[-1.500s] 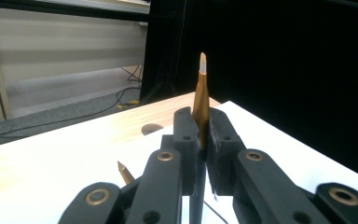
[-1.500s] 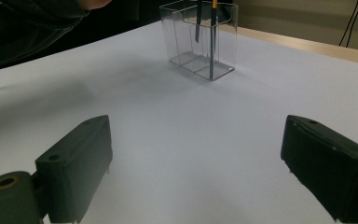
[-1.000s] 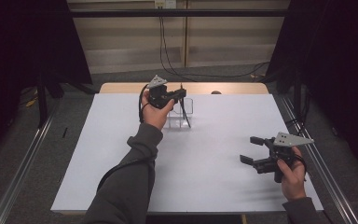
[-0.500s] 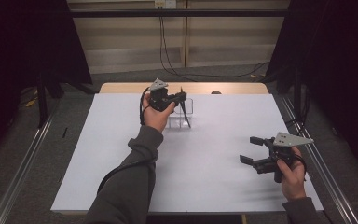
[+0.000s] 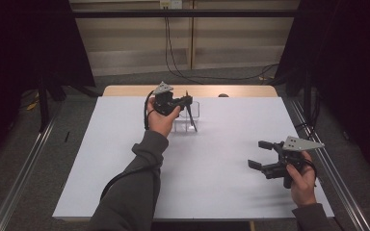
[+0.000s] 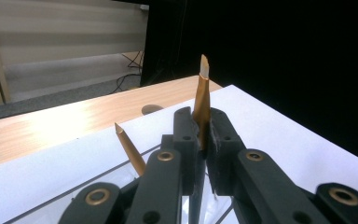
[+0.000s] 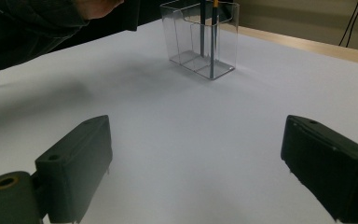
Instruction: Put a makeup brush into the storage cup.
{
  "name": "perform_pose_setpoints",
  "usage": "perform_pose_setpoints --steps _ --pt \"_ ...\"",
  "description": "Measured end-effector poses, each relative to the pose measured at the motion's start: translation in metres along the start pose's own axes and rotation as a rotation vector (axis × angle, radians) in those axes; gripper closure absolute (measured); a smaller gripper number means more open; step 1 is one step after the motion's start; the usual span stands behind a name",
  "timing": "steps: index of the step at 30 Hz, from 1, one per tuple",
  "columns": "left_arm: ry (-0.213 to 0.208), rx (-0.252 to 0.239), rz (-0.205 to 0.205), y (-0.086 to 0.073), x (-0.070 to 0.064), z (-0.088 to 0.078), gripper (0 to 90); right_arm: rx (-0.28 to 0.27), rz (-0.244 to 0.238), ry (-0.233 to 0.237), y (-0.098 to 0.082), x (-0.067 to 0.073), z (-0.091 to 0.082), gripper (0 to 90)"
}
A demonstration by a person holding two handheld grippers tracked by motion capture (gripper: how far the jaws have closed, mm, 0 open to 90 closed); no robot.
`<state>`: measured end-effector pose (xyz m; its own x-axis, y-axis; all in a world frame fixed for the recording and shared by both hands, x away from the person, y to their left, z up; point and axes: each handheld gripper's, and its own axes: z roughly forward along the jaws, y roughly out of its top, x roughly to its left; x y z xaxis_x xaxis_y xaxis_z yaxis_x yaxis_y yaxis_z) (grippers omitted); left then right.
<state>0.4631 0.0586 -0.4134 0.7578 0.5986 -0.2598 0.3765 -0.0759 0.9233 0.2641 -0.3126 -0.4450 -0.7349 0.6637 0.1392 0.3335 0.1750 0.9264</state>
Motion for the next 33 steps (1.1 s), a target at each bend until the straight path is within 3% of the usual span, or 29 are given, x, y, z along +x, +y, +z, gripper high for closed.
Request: perform_pose_setpoints --steps 5,8,10,15,19,22,24,25,28,31,33 --pt "-0.007 -0.001 -0.020 0.001 0.001 0.000 78.9 0.001 -0.002 0.001 0.000 0.000 0.000 8.2" --pt "-0.008 -0.005 -0.049 0.001 0.002 -0.001 68.8 0.001 -0.001 0.001 0.000 0.000 0.000 8.2" --pt "0.014 0.011 -0.040 0.002 0.002 -0.002 65.9 0.001 -0.002 0.003 0.000 0.000 0.000 8.2" --pt "0.012 -0.003 -0.045 0.003 0.003 -0.003 50.1 0.003 -0.002 0.001 0.000 0.000 0.000 8.1" --pt "0.045 -0.012 -0.053 0.005 0.002 -0.005 39.2 0.001 -0.004 0.001 0.000 0.001 0.000 8.1" --pt "0.022 -0.005 -0.038 0.005 0.003 -0.006 35.9 0.002 -0.006 0.002 0.000 0.001 0.000 8.1" --pt "0.043 -0.010 -0.044 0.005 0.001 -0.007 34.3 0.004 -0.003 0.001 0.000 0.001 0.000 8.1" --pt "0.022 -0.011 -0.037 0.005 0.003 -0.007 32.9 0.006 -0.004 0.002 0.000 0.001 0.000 8.1" --pt "0.049 -0.012 -0.047 0.006 0.002 -0.009 29.4 0.007 -0.002 -0.001 -0.001 0.002 -0.001 8.1" --pt "0.047 0.002 -0.027 0.006 0.004 -0.012 27.3 0.007 -0.006 -0.001 -0.001 0.002 -0.002 8.1" --pt "0.035 -0.015 -0.038 0.006 0.003 -0.011 26.3 0.008 -0.005 -0.003 -0.001 0.002 -0.002 8.0"
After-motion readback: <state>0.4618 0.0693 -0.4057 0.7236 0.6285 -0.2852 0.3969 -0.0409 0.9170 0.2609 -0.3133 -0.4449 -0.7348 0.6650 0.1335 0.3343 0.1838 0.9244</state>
